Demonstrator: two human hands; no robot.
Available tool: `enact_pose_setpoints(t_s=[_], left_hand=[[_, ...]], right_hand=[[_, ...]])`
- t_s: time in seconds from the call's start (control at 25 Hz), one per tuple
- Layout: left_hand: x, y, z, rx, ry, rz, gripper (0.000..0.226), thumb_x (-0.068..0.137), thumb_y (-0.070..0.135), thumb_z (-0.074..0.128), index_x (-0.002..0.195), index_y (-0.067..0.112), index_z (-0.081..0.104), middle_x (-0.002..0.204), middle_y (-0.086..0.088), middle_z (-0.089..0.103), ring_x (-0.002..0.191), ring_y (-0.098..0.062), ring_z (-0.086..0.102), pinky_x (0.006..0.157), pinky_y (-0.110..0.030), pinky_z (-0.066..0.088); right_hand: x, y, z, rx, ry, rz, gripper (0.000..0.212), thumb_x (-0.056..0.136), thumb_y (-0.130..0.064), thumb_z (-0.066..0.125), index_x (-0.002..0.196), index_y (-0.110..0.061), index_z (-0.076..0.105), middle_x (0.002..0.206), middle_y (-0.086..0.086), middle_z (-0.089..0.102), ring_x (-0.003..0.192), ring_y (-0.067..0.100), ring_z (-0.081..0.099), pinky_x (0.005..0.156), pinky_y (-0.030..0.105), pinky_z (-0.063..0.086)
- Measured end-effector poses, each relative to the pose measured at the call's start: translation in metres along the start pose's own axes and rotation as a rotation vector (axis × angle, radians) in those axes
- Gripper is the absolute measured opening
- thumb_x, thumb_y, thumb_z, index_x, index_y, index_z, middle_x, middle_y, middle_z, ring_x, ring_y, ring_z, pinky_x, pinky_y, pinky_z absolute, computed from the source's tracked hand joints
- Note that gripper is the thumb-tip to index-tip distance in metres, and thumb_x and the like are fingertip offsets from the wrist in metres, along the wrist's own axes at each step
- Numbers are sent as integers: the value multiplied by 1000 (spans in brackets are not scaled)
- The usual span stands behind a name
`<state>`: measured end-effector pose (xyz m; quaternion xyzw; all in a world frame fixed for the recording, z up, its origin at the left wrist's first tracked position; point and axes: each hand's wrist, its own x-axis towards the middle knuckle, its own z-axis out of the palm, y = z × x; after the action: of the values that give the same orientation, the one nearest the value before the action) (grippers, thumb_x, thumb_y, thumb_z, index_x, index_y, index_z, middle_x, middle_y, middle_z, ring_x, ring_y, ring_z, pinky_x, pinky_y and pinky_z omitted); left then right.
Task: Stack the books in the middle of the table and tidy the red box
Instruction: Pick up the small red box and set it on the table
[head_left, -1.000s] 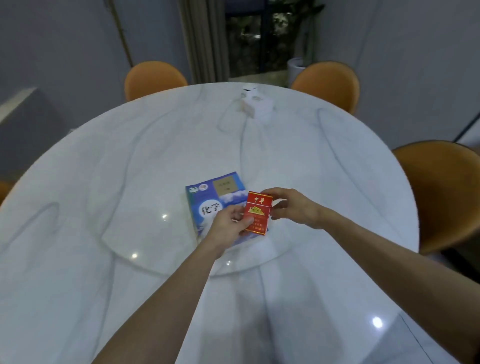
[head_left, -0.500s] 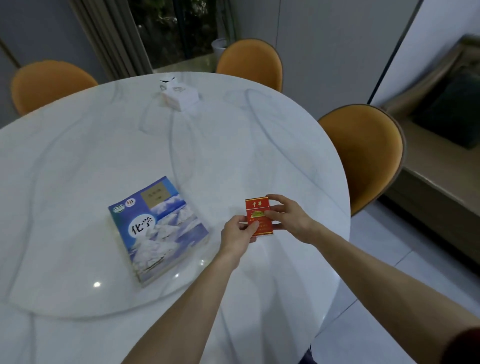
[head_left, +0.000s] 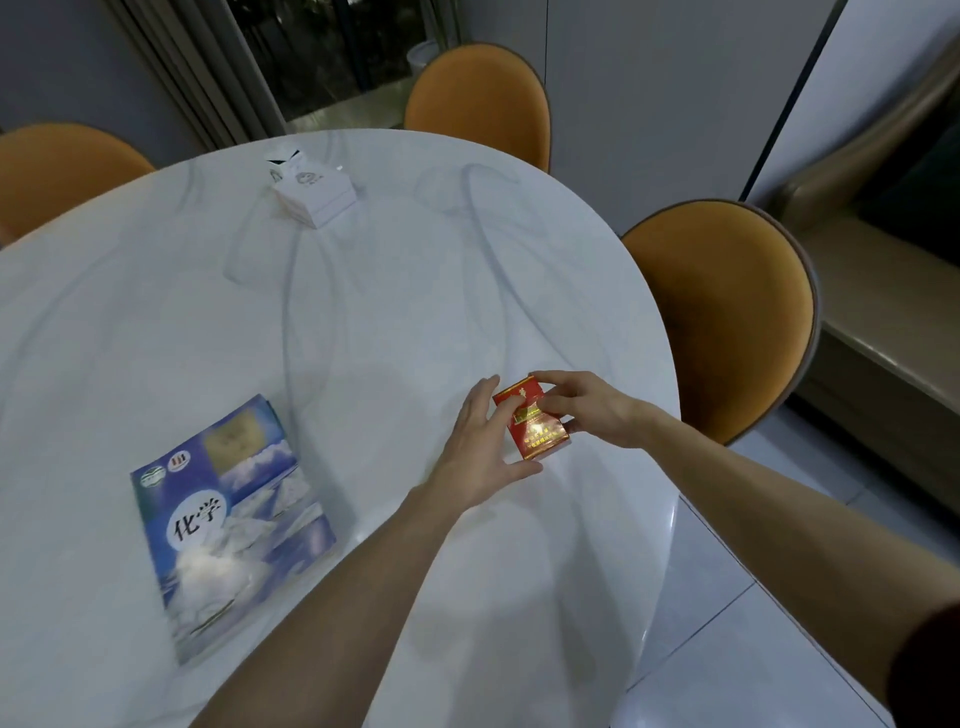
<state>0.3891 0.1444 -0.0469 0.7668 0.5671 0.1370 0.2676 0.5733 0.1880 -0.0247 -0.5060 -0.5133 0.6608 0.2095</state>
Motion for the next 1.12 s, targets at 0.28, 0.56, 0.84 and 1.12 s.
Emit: enact_pose_setpoints(t_s=[0.28, 0.56, 0.84, 1.12], left_hand=[[86, 16, 16, 115, 46, -6, 75, 75, 36, 71, 139, 21, 34, 144, -6, 30, 138, -22, 23, 103, -37, 42], [149, 11, 39, 286, 23, -56, 71, 74, 31, 70, 134, 14, 38, 137, -12, 39, 126, -30, 40, 104, -39, 40], [172, -12, 52, 508, -61, -76, 72, 77, 60, 56, 132, 14, 42, 136, -7, 46, 130, -24, 38, 116, -51, 10], [179, -16, 54, 573, -104, -70, 74, 80, 63, 50, 133, 14, 41, 141, -11, 43, 129, -30, 37, 117, -51, 8]], right_hand=[[52, -4, -59, -91, 115, 9, 37, 92, -18, 57, 128, -11, 54, 115, 17, 65, 104, 30, 65, 87, 39, 57], [91, 12, -80, -285, 380, 10, 27, 87, -13, 59, 112, -6, 68, 109, 14, 70, 89, 20, 62, 80, 26, 50], [116, 32, -79, -441, 402, 24, 23, 87, -3, 53, 100, 1, 72, 102, 18, 73, 96, 30, 66, 88, 35, 53], [130, 39, -77, -483, 412, 60, 24, 86, -1, 51, 99, -1, 72, 101, 18, 72, 95, 30, 66, 82, 30, 51]])
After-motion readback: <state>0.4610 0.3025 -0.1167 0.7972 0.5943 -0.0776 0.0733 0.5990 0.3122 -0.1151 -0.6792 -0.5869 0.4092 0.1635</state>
